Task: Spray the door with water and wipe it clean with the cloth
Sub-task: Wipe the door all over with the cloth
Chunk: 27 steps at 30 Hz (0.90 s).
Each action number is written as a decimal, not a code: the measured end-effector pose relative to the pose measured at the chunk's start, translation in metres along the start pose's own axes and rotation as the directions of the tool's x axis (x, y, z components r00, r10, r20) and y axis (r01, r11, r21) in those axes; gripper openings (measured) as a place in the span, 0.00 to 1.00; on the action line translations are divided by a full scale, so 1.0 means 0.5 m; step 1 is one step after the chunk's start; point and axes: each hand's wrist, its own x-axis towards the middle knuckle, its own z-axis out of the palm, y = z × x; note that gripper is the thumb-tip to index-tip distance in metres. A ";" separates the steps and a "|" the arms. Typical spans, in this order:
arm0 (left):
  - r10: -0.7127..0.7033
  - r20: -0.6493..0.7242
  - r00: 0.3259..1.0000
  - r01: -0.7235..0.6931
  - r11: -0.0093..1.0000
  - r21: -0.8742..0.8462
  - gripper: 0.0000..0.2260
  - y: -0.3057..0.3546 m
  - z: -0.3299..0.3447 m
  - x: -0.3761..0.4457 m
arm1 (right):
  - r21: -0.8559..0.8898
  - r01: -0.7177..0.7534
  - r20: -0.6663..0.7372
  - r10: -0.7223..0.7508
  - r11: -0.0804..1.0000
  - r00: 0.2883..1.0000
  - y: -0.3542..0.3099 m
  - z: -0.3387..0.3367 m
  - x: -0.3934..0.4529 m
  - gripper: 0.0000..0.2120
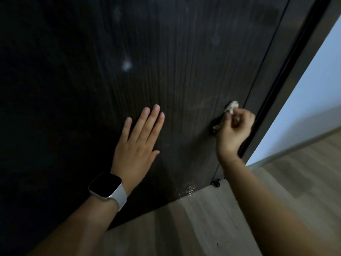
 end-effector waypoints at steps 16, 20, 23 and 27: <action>-0.124 -0.081 0.989 0.111 0.983 -0.148 0.42 -0.052 -0.023 -0.083 | 0.115 0.279 0.427 -0.302 0.953 0.852 -0.046 0.002 -0.190 0.14; -0.144 -0.033 0.989 0.138 0.981 -0.139 0.48 -0.068 0.005 -0.102 | 0.124 0.326 0.215 -0.347 0.937 0.913 -0.076 0.044 -0.174 0.10; -0.137 -0.021 0.990 0.132 0.979 -0.155 0.50 -0.073 0.011 -0.101 | 0.106 0.370 0.166 -0.384 0.923 0.909 -0.062 0.062 -0.201 0.13; -0.123 -0.021 0.992 0.118 0.977 -0.178 0.51 -0.075 0.011 -0.101 | 0.129 0.511 0.297 -0.525 0.850 0.798 -0.039 0.048 -0.227 0.20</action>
